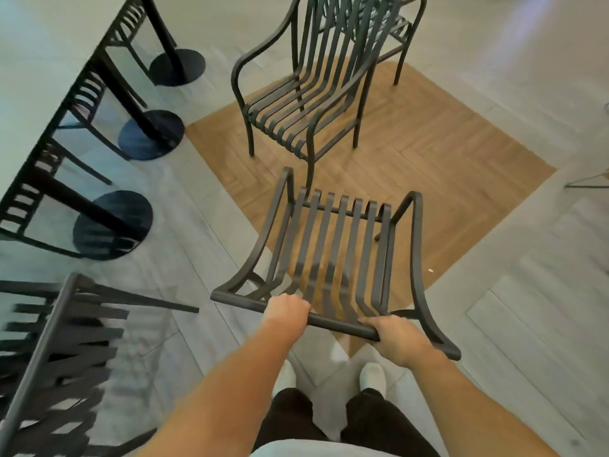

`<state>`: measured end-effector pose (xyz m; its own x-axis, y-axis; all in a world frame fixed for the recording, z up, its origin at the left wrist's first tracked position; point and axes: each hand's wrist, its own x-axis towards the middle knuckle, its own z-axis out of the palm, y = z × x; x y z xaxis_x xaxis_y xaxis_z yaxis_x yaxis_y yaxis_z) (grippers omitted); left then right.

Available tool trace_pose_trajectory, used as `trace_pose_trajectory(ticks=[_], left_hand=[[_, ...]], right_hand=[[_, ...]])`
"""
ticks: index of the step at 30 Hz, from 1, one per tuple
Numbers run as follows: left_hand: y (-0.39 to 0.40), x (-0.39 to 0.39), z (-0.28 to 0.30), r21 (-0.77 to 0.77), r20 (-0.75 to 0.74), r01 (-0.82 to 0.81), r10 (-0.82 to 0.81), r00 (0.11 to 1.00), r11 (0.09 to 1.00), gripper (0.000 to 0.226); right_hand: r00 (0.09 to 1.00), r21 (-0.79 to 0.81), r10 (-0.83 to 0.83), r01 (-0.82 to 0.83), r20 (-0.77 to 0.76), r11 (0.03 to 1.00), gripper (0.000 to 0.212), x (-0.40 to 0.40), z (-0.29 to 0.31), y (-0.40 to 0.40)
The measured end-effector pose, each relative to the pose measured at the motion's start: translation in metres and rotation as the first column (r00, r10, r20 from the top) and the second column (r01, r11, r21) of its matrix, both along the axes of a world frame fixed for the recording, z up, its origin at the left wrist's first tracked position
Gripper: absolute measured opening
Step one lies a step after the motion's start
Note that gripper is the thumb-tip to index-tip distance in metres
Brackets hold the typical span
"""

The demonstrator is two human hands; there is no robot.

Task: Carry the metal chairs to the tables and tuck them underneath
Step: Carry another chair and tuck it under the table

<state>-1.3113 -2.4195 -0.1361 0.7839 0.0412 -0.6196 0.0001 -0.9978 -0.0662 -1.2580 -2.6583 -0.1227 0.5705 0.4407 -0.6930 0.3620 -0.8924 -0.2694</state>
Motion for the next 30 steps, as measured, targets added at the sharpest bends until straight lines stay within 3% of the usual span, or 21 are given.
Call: trace_pose_trajectory(ticks=[6,12,22,30], left_hand=[[-0.031,-0.003,0.003,0.022,-0.002,-0.182,0.182,0.983,0.983,0.028],[-0.078,-0.003,0.004,0.042,0.009,-0.407,0.407,0.914,0.913,0.034],[-0.127,-0.007,0.002,0.025,0.004,-0.646,0.646,0.763,0.763,0.031],[-0.125,0.032,-0.001,0.009,-0.006,-0.745,0.745,0.667,0.667,0.024]], right_hand=[[0.976,0.024,0.218,-0.218,-0.004,0.976,0.045,0.045,0.0,-0.017],[0.885,0.014,0.464,-0.464,-0.017,0.886,0.048,0.086,-0.002,-0.035],[0.71,-0.026,0.702,-0.702,0.059,0.712,0.05,0.138,0.007,-0.026],[0.648,-0.041,0.756,-0.756,0.09,0.653,0.05,0.197,0.002,0.012]])
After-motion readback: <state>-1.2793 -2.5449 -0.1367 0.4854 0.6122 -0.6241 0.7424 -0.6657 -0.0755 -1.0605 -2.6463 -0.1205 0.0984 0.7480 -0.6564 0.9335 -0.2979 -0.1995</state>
